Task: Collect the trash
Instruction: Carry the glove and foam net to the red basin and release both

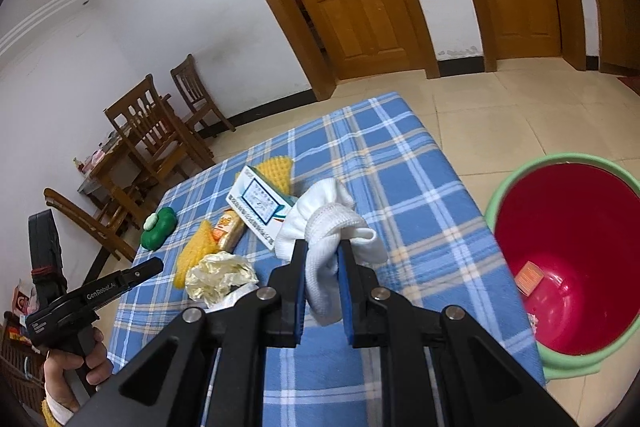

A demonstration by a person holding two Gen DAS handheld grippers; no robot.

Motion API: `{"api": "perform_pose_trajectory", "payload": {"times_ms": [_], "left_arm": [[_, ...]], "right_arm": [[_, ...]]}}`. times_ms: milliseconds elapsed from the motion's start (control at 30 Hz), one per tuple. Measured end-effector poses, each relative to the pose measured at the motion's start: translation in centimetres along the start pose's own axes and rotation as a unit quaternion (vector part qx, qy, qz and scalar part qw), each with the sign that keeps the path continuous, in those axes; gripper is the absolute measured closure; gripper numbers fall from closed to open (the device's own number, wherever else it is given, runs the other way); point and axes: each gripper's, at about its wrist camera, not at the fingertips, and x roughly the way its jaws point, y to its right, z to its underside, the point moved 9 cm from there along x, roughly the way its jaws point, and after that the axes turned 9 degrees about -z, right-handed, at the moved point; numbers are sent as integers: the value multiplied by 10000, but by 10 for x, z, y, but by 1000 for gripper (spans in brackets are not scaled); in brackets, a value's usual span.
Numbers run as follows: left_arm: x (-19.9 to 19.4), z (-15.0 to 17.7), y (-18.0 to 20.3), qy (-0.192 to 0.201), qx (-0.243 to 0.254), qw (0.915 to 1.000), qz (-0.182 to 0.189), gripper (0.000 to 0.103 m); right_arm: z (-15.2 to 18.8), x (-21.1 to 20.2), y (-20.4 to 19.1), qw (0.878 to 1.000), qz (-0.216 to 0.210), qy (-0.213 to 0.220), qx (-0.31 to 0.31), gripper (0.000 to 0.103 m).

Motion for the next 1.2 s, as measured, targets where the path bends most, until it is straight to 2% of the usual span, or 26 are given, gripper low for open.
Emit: {"api": "perform_pose_trajectory", "payload": {"times_ms": [100, 167, 300, 433, 500, 733, 800, 1033, 1067, 1200], "left_arm": [[8, 2, -11, -66, -62, 9998, -196, 63], [14, 4, -17, -127, -100, 9995, -275, 55], [26, 5, -18, -267, -220, 9993, -134, 45], [33, -2, -9, -286, -241, 9993, 80, 43], [38, -5, -2, -353, -172, 9992, 107, 38], [57, 2, 12, -688, -248, 9970, 245, 38], [55, 3, 14, -603, -261, 9976, 239, 40], [49, 5, 12, -508, -403, 9969, 439, 72], [47, 6, 12, -519, -444, 9962, 538, 84], [37, 5, 12, -448, -453, 9960, 631, 86]], "right_arm": [[2, 0, 3, 10000, 12, -7, 44, 87], [3, 0, 4, 10000, 13, -32, 64, 87], [5, 3, 8, 9999, 18, -66, 102, 87], [7, 2, 12, 9998, 46, -78, 148, 87], [6, 2, 14, 9998, 68, -73, 179, 87], [9, 1, 18, 9996, 110, -87, 237, 87], [9, 1, 19, 9996, 113, -94, 252, 87], [10, 1, 22, 9995, 95, -78, 305, 87], [9, 0, 22, 9995, 92, -68, 305, 87], [8, -5, 22, 9995, 81, -2, 306, 87]]}}
